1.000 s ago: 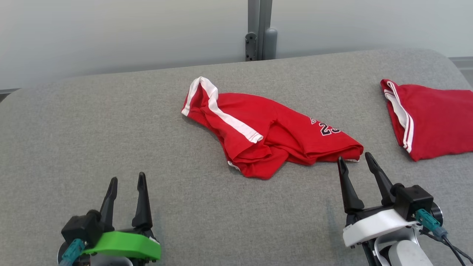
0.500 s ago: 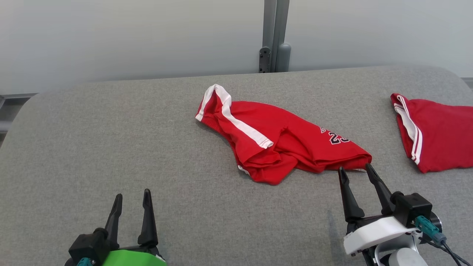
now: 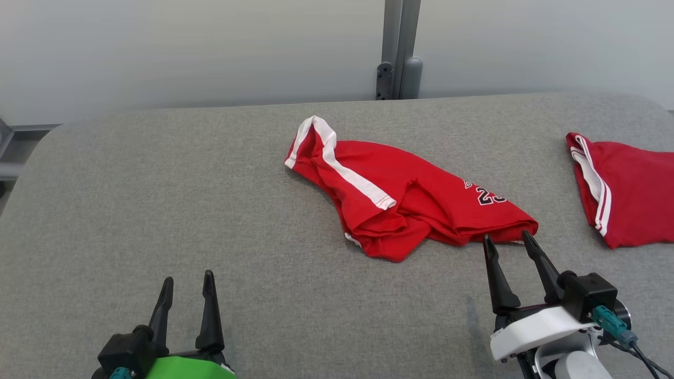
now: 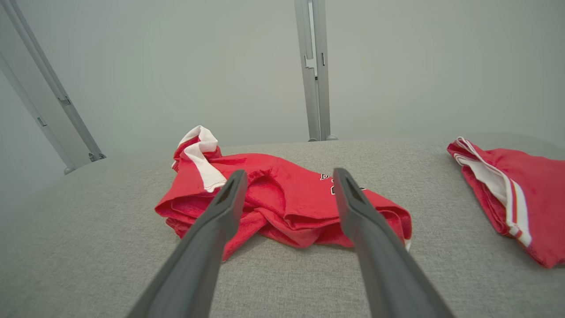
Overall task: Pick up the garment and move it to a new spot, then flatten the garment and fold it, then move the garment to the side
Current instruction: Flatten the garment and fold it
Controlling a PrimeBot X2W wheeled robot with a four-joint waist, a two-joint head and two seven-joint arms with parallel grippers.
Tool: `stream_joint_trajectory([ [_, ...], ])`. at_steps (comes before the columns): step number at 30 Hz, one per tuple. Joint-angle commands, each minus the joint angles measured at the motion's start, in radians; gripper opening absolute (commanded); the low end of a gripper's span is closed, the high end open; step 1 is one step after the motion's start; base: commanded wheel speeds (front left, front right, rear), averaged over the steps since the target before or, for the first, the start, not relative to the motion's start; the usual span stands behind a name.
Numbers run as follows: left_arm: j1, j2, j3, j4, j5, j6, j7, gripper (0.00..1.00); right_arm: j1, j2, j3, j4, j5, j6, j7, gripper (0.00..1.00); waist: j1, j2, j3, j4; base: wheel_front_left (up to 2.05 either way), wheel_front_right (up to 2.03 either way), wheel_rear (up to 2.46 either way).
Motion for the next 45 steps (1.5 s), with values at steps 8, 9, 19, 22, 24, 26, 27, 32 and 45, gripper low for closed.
stream_joint_trajectory([
  [8,-0.032,-0.002,-0.011,-0.001,0.022,-0.008,0.0,1.0,-0.062,-0.002,-0.001,-0.001,-0.038,-0.001,-0.004,1.0,0.0,-0.0001,0.049,0.067,0.0,0.0,0.0],
  [9,-0.035,-0.003,-0.013,-0.002,0.023,-0.009,0.0,1.0,-0.081,-0.002,0.006,0.007,-0.045,-0.001,-0.003,1.0,0.0,-0.0001,0.058,0.078,0.0,0.0,0.0],
  [19,-0.091,-0.003,-0.063,-0.01,-0.031,0.006,0.0,1.0,-0.326,-0.003,0.027,0.275,-0.12,-0.001,0.06,1.0,0.0,-0.0001,0.162,0.22,0.0,0.0,0.0],
  [22,-0.099,-0.003,-0.072,-0.012,-0.046,0.016,0.0,1.0,-0.379,-0.005,0.023,0.382,-0.119,-0.001,0.052,1.0,0.0,-0.0001,0.181,0.254,0.0,0.0,0.0],
  [24,-0.104,-0.004,-0.075,-0.014,-0.048,0.02,0.0,1.0,-0.411,-0.008,0.026,0.448,-0.117,-0.001,0.046,1.0,0.0,-0.0001,0.191,0.269,0.0,0.0,0.0],
  [26,-0.106,-0.004,-0.077,-0.017,-0.05,0.023,0.0,1.0,-0.438,-0.01,0.034,0.504,-0.117,-0.001,0.043,1.0,0.0,-0.0001,0.199,0.28,0.0,0.0,0.0],
  [27,-0.107,-0.004,-0.078,-0.018,-0.052,0.023,0.0,1.0,-0.449,-0.01,0.036,0.525,-0.114,-0.001,0.04,1.0,0.0,-0.0001,0.203,0.285,0.0,0.0,0.0],
  [32,-0.104,-0.004,-0.069,-0.021,-0.055,0.031,0.0,1.0,-0.533,-0.017,0.098,0.627,-0.083,-0.001,0.002,0.0,0.0,-0.0001,0.206,0.272,0.0,0.0,0.0],
  [45,-0.07,-0.003,-0.049,-0.02,-0.027,0.024,0.0,1.0,-0.322,-0.038,0.15,0.185,-0.023,-0.002,-0.003,0.0,0.0,-0.0001,0.148,0.111,0.0,0.0,0.0],
])
